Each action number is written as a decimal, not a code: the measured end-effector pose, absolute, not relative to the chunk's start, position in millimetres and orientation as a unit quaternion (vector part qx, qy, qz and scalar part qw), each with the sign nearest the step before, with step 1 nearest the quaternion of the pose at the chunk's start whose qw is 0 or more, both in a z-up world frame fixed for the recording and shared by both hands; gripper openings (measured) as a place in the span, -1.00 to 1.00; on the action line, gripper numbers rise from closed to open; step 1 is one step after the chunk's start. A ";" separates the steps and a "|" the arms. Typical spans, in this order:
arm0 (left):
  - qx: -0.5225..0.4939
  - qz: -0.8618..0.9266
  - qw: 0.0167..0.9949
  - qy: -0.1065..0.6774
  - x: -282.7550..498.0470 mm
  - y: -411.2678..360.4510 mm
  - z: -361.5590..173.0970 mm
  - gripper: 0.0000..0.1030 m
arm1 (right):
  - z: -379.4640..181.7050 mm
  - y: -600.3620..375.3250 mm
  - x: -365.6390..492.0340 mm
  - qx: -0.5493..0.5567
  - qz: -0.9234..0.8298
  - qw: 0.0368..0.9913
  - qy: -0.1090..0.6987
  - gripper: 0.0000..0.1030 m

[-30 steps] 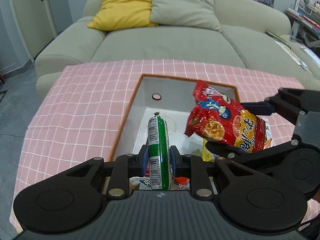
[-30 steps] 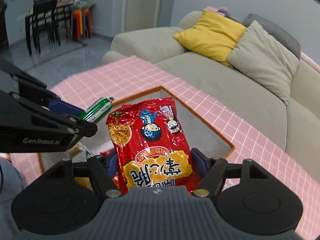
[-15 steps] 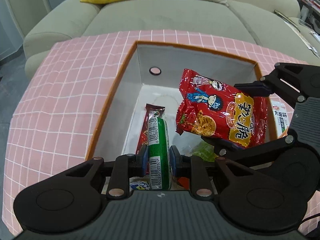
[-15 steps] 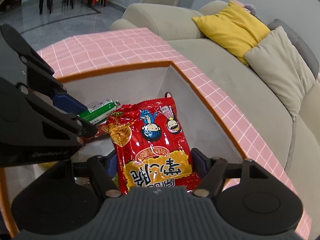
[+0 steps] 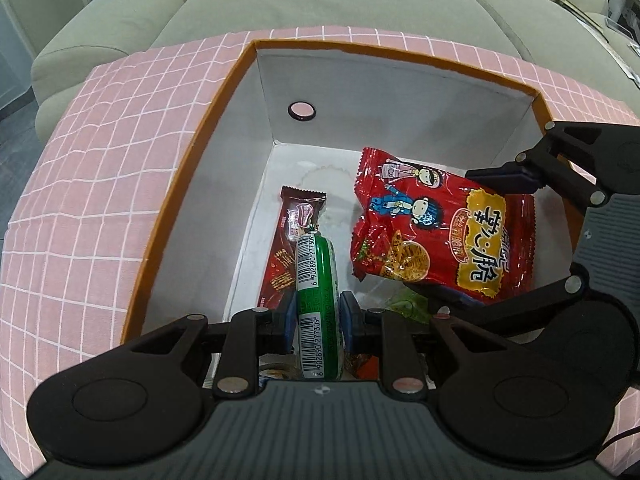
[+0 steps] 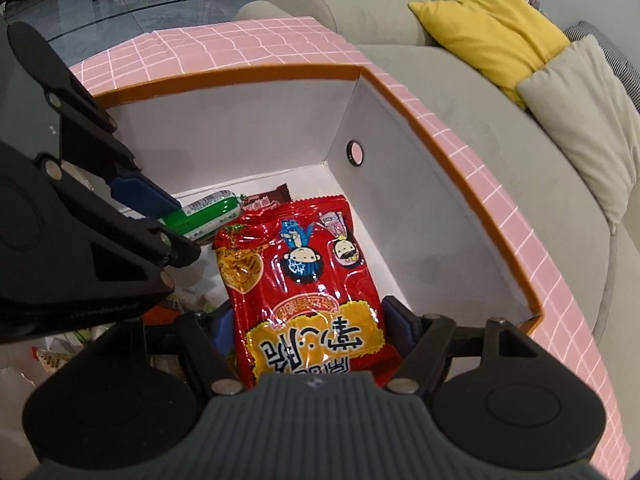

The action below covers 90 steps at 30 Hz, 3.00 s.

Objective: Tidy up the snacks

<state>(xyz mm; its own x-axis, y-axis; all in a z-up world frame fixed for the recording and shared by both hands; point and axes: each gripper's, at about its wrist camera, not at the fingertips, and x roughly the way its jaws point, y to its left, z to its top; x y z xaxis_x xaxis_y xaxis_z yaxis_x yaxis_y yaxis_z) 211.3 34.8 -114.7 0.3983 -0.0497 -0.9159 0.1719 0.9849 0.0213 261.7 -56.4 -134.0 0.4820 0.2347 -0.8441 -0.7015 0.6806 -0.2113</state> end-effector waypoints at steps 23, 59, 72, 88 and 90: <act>0.056 -0.035 0.858 0.509 200.0 38.4 -82.4 -0.04 | -99.3 -71.2 268.8 -0.212 0.264 0.823 0.457 0.77; -0.024 -0.052 0.937 0.343 74.9 -44.7 10.1 -0.01 | -15.7 -227.9 109.9 0.018 0.107 0.933 0.342 0.78; 0.000 -0.105 0.926 0.362 62.3 -93.9 -33.4 -0.02 | -70.6 -281.4 64.8 0.034 0.013 0.939 0.342 0.74; 0.042 -0.100 0.909 0.401 93.7 -129.0 -79.0 -0.01 | -132.1 -289.4 104.8 0.026 0.030 0.921 0.387 0.55; 0.035 -0.099 0.905 0.411 98.1 -129.2 -82.1 0.03 | -142.2 -283.8 116.8 0.021 0.037 0.920 0.391 0.55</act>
<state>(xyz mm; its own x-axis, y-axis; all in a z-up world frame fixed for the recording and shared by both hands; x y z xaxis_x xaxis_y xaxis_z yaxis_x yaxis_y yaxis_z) 98.1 -129.2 -82.1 0.6419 -0.1500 -0.7519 0.2075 0.9781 -0.0180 116.8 -283.8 -142.2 0.6921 0.0845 -0.7168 -0.0521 0.9964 0.0671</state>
